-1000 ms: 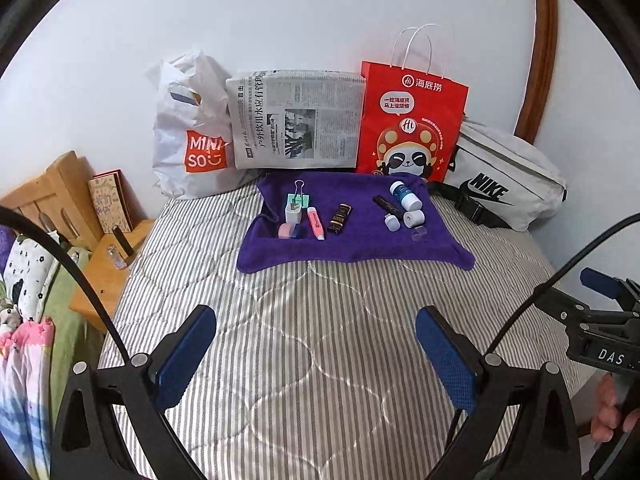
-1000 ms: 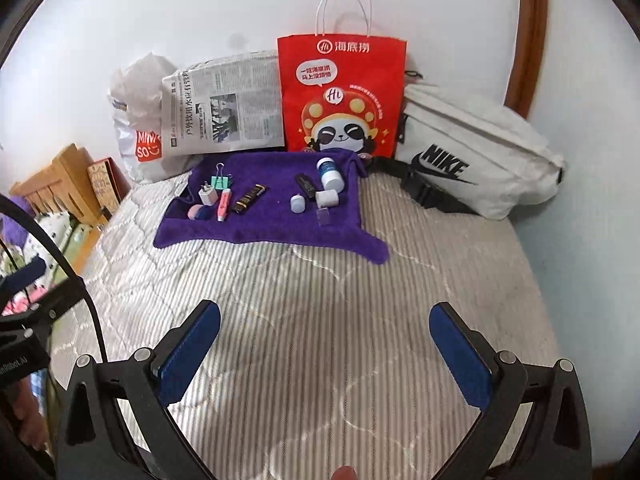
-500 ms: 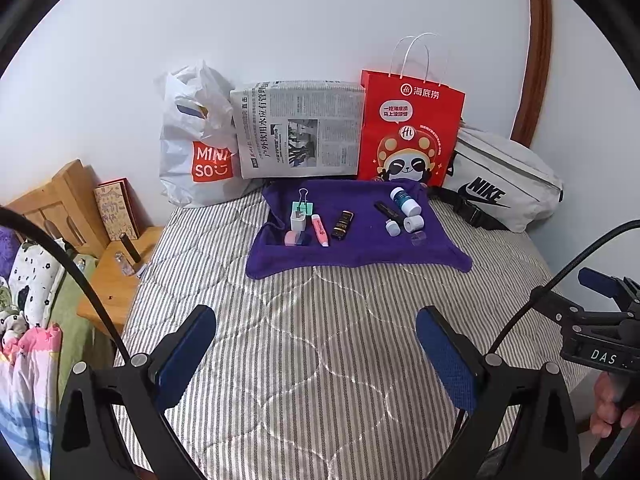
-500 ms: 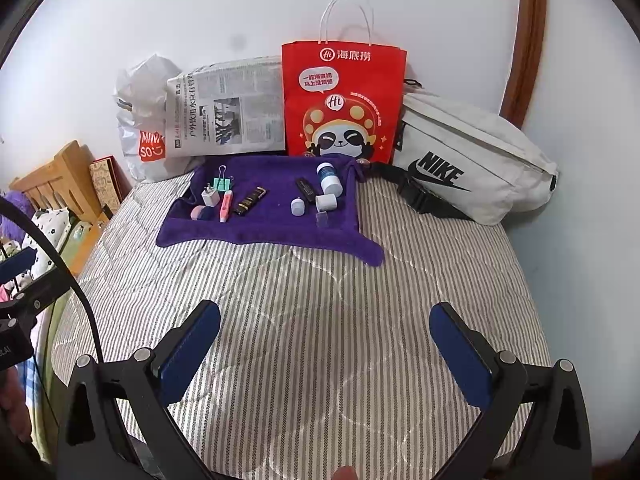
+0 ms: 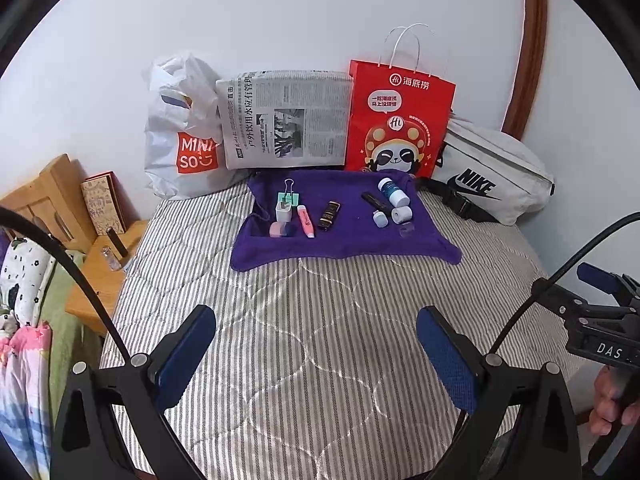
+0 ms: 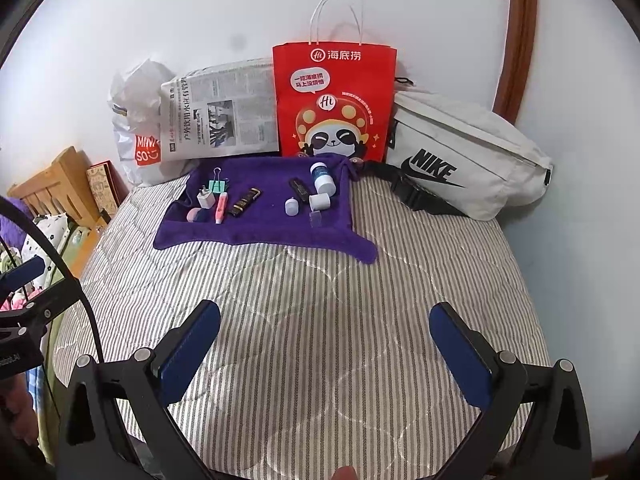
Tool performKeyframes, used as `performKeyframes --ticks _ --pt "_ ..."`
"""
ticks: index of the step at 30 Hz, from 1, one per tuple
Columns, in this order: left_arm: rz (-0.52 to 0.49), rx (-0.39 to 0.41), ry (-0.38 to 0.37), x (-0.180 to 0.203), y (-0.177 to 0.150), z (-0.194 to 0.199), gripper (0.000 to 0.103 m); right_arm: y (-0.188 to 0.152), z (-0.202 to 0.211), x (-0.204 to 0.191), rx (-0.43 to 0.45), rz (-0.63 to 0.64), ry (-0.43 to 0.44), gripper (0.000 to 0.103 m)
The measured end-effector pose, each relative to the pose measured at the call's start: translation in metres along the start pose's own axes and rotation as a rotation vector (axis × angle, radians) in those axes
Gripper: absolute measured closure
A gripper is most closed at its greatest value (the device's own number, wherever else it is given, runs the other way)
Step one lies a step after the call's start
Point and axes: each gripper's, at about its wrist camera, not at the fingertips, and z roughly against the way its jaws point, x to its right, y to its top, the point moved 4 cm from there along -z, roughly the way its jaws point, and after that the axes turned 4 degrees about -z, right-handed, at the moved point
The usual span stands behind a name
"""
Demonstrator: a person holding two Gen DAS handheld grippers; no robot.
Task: Organize rigid objects
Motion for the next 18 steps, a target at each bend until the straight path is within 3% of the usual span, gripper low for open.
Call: performKeyframes --ticks 18 --pt "0.003 -0.011 0.019 -0.0045 -0.0026 -0.0033 0.002 -0.0029 -0.0020 -0.0013 -0.006 0.007 -0.006 0.000"
